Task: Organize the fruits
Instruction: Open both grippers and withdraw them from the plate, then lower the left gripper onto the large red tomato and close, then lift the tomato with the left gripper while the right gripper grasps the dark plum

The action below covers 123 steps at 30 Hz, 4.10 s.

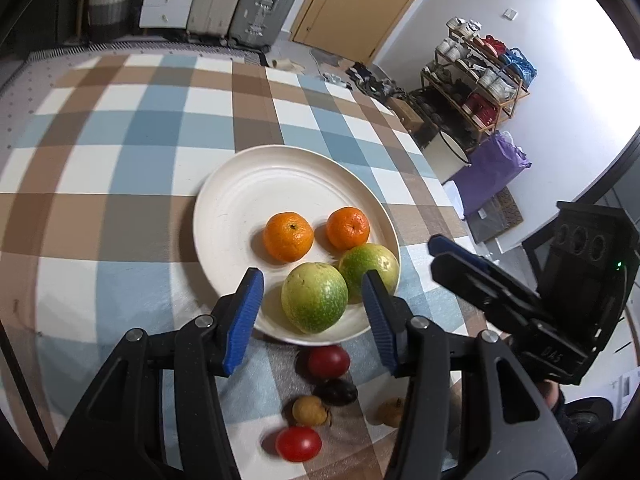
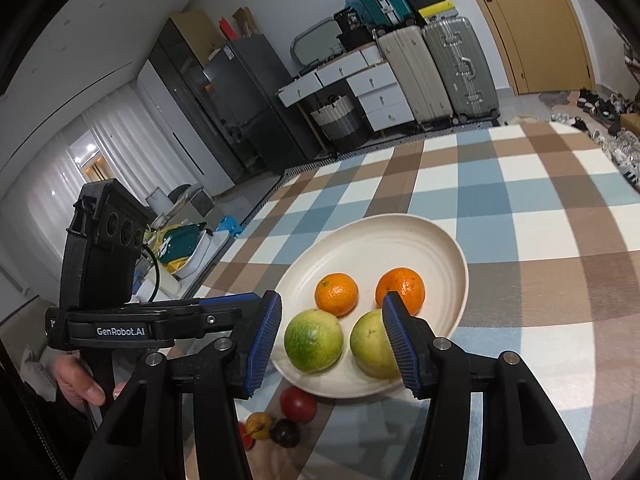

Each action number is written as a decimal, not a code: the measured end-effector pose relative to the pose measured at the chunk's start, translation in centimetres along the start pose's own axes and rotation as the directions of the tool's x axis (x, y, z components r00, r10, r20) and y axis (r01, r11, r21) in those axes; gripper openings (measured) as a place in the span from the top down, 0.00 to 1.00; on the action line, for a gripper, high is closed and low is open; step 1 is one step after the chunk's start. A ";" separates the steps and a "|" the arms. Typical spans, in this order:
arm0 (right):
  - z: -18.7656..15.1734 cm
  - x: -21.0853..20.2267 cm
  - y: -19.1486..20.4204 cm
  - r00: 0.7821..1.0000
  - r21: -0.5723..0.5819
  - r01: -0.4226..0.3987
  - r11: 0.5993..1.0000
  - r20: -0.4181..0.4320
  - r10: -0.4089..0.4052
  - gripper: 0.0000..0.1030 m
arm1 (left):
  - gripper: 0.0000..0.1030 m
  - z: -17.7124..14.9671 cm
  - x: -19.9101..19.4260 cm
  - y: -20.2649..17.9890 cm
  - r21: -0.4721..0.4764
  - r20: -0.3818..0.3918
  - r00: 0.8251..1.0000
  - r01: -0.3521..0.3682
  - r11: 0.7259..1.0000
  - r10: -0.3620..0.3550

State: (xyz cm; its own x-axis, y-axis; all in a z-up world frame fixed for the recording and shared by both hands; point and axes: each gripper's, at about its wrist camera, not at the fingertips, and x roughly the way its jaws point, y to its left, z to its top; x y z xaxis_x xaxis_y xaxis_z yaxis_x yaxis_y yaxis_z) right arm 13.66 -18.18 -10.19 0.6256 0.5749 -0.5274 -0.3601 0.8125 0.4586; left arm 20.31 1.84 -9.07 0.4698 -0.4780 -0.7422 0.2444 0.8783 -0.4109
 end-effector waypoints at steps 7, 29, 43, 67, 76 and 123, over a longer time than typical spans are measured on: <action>-0.6 -2.5 1.5 0.999 -0.028 0.014 1.000 0.042 -0.013 0.43 | 0.47 -2.2 -3.4 -1.3 0.034 0.051 0.998 -0.050 0.998 0.048; -5.4 -7.8 5.5 0.992 -0.121 0.079 0.990 0.107 -0.067 0.05 | 0.22 -9.3 -9.0 -1.9 0.030 0.118 0.978 -0.176 0.984 0.171; -7.6 -8.0 6.0 0.992 -0.152 0.116 0.981 0.068 -0.107 0.03 | 0.16 -12.0 -7.4 -2.0 0.066 0.083 0.970 -0.236 0.969 0.231; -10.1 -6.0 4.3 0.990 -0.112 0.136 0.984 -0.016 -0.138 0.02 | 0.05 -13.3 -2.5 -0.1 0.057 -0.031 0.974 -0.224 0.973 0.226; -10.4 -5.5 3.3 0.989 -0.079 0.141 0.987 -0.034 -0.144 0.02 | 0.05 -13.2 -1.3 0.2 0.058 -0.043 0.984 -0.171 0.984 0.173; -11.7 -6.3 2.8 0.984 -0.076 0.167 0.983 -0.054 -0.171 0.02 | 0.72 -14.1 -4.2 0.0 0.088 -0.006 0.999 -0.048 0.995 0.049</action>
State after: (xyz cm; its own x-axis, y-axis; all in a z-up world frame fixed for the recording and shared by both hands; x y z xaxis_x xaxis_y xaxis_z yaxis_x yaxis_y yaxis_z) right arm 0.63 -18.40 -13.93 0.6394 0.4318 -0.6362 -0.3022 0.9020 0.3084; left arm 6.35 3.69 -13.41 0.4761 -0.4347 -0.7644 0.2952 0.8978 -0.3267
